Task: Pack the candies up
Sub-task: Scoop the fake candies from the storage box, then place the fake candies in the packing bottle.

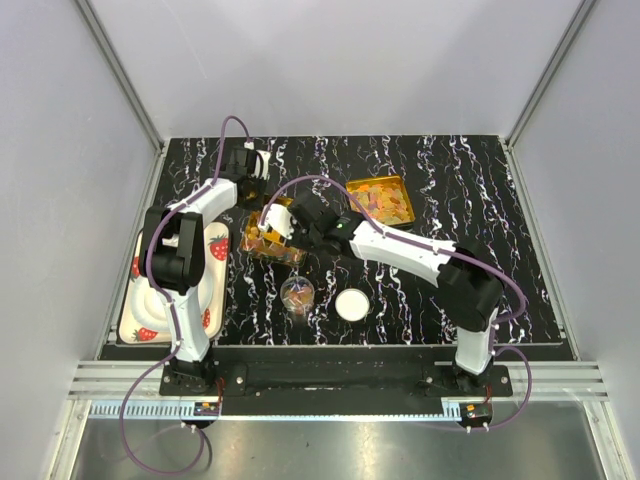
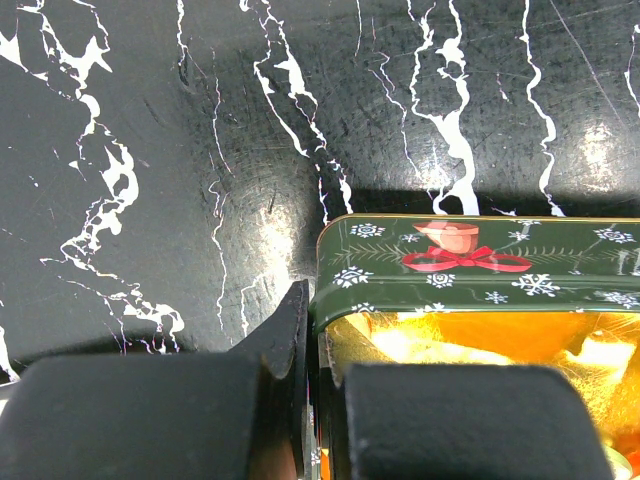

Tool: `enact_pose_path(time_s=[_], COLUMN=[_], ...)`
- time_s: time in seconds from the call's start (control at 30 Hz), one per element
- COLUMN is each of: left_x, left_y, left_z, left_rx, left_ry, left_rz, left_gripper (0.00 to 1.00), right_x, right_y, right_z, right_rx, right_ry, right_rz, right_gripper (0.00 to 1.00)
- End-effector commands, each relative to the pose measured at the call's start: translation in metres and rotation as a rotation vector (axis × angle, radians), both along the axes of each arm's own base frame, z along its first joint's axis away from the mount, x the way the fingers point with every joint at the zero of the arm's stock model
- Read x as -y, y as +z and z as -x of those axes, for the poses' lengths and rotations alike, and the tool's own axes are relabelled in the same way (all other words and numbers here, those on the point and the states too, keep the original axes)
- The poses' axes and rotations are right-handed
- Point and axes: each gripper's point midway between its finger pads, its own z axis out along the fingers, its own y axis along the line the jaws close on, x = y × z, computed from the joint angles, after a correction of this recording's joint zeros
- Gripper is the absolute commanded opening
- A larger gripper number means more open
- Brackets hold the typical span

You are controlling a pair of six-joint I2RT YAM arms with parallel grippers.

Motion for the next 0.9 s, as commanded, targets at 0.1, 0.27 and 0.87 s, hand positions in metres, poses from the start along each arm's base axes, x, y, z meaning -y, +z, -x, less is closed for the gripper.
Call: enact_pose_path(time_s=[0.1, 0.27, 0.87], left_x=[0.001, 0.000, 0.000], left_y=[0.027, 0.026, 0.020], left_z=[-0.015, -0.015, -0.015], left_rx=[0.097, 0.096, 0.085], left_ry=[-0.004, -0.001, 0.001], left_rz=[0.014, 0.012, 0.003], left_gripper=[0.00, 0.00, 0.00], right_x=[0.005, 0.014, 0.092], right_y=[0.043, 0.048, 0.050], right_z=[0.011, 0.023, 0.079], right_rx=[0.028, 0.015, 0.018], right_ry=[0.050, 0.072, 0.213], right_rz=[-0.079, -0.079, 0.102], right_gripper=[0.00, 0.00, 0.00])
